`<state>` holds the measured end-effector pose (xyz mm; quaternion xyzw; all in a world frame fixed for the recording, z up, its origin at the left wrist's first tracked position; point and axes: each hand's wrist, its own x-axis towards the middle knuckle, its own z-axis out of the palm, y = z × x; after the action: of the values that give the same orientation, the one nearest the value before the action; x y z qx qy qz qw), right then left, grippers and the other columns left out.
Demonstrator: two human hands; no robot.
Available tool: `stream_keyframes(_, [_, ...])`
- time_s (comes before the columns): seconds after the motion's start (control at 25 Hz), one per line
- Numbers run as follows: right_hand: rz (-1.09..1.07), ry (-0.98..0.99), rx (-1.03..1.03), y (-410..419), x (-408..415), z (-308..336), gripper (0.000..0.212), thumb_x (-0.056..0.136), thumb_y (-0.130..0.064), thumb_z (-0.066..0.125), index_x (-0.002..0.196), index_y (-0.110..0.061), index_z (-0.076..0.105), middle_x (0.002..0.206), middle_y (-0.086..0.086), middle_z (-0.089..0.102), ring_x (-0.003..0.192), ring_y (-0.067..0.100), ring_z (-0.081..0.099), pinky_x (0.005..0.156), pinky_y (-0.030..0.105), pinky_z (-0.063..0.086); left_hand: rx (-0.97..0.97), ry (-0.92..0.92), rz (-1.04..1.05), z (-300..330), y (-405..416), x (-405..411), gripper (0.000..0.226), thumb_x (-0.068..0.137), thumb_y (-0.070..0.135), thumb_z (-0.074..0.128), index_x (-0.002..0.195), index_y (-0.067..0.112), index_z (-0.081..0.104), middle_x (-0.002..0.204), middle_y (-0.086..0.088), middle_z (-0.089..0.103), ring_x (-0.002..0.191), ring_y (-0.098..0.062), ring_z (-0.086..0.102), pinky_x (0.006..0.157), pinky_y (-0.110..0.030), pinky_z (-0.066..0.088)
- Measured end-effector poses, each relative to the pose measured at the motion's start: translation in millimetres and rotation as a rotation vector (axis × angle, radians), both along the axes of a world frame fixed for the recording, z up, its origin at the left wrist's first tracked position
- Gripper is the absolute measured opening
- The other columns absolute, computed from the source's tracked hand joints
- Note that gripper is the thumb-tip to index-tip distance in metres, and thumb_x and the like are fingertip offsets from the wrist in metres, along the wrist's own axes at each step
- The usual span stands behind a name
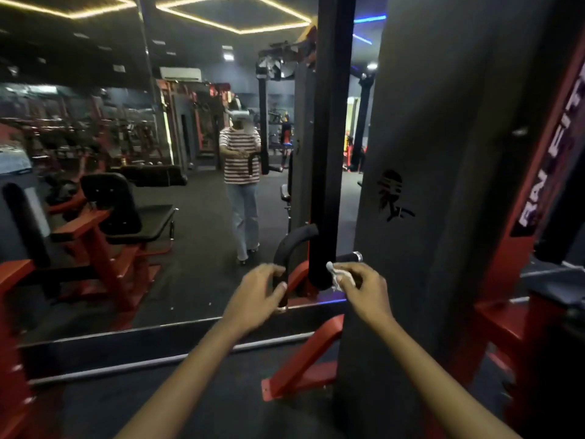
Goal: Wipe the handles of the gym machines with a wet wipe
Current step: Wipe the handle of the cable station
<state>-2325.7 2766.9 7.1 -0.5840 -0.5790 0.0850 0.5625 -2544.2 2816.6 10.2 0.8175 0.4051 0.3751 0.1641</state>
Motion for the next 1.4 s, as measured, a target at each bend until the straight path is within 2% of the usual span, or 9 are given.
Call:
stream_keyframes(0.2, [-0.082, -0.051, 0.024, 45, 53, 2, 0.026, 0.084, 0.000, 0.063, 0.100, -0.017, 0.073, 0.091, -0.005, 0.067, 0.083, 0.005, 0.064, 0.071, 0.015, 0.050, 0.168, -0.028, -0.056, 44, 64, 45, 0.040, 0.085, 0.028, 0.052, 0.120, 0.010, 0.058, 0.117, -0.004, 0.061, 0.110, -0.020, 0.057, 0.097, -0.033, 0.045])
stream_keyframes(0.28, [-0.131, -0.068, 0.005, 62, 72, -12, 0.024, 0.083, 0.001, 0.062, 0.100, -0.013, 0.072, 0.092, -0.001, 0.066, 0.083, 0.009, 0.063, 0.069, 0.008, 0.046, 0.239, -0.021, -0.062, 48, 73, 71, 0.046, 0.086, 0.030, 0.050, 0.129, 0.012, 0.052, 0.127, -0.002, 0.055, 0.119, -0.017, 0.051, 0.103, -0.032, 0.040])
stream_keyframes(0.44, [-0.124, -0.118, 0.017, 98, 84, -47, 0.025, 0.080, 0.006, 0.064, 0.099, -0.008, 0.073, 0.094, 0.001, 0.066, 0.086, 0.012, 0.064, 0.075, 0.001, 0.040, 0.379, 0.085, 0.006, 30, 77, 115, 0.068, 0.091, 0.029, 0.053, 0.150, 0.013, 0.024, 0.155, -0.006, 0.024, 0.142, -0.019, 0.026, 0.115, -0.035, 0.029])
stream_keyframes(0.64, [0.020, -0.265, 0.144, 143, 89, -71, 0.028, 0.080, 0.009, 0.059, 0.104, -0.001, 0.069, 0.099, 0.008, 0.066, 0.092, 0.015, 0.060, 0.089, 0.019, 0.045, 0.528, 0.292, 0.262, 5, 89, 157, 0.076, 0.092, 0.032, 0.051, 0.153, 0.012, 0.010, 0.161, -0.007, -0.006, 0.148, -0.027, 0.004, 0.116, -0.047, 0.024])
stream_keyframes(0.84, [0.224, -0.456, 0.182, 158, 104, -80, 0.037, 0.078, 0.006, 0.056, 0.114, 0.002, 0.064, 0.113, 0.012, 0.064, 0.101, 0.020, 0.054, 0.100, 0.014, 0.035, 0.571, 0.415, 0.466, -9, 105, 176, 0.079, 0.090, 0.036, 0.054, 0.153, 0.013, 0.012, 0.161, -0.008, -0.004, 0.145, -0.035, 0.015, 0.111, -0.050, 0.029])
stream_keyframes(1.04, [0.230, -0.628, 0.215, 168, 128, -79, 0.041, 0.074, 0.011, 0.061, 0.114, 0.002, 0.064, 0.112, 0.009, 0.065, 0.093, 0.023, 0.056, 0.083, 0.030, 0.052, 0.628, 0.482, 0.536, -16, 109, 181, 0.075, 0.092, 0.043, 0.045, 0.153, 0.013, 0.015, 0.161, -0.009, 0.000, 0.132, -0.040, 0.037, 0.106, -0.049, 0.031])
stream_keyframes(1.24, [0.109, -0.283, 0.052, 179, 159, -77, 0.028, 0.084, 0.017, 0.049, 0.109, 0.015, 0.061, 0.097, 0.010, 0.062, 0.087, -0.008, 0.056, 0.076, 0.011, 0.049, 0.642, 0.514, 0.563, -17, 112, 180, 0.075, 0.094, 0.046, 0.042, 0.153, 0.013, 0.010, 0.161, -0.008, -0.005, 0.129, -0.038, 0.040, 0.107, -0.047, 0.030])
stream_keyframes(1.32, [0.049, -0.328, 0.081, 184, 160, -81, 0.033, 0.075, 0.018, 0.058, 0.105, 0.008, 0.067, 0.098, 0.011, 0.068, 0.092, 0.017, 0.059, 0.081, 0.029, 0.054, 0.647, 0.531, 0.565, -17, 113, 179, 0.075, 0.094, 0.046, 0.042, 0.153, 0.013, 0.008, 0.161, -0.009, -0.005, 0.130, -0.037, 0.039, 0.108, -0.047, 0.029])
stream_keyframes(1.4, [0.016, -0.342, 0.078, 187, 155, -86, 0.032, 0.073, 0.017, 0.059, 0.101, 0.005, 0.070, 0.097, 0.013, 0.070, 0.090, 0.030, 0.058, 0.085, 0.030, 0.050, 0.644, 0.545, 0.573, -17, 115, 178, 0.075, 0.095, 0.046, 0.040, 0.153, 0.013, 0.007, 0.161, -0.009, -0.005, 0.130, -0.037, 0.039, 0.109, -0.048, 0.029])
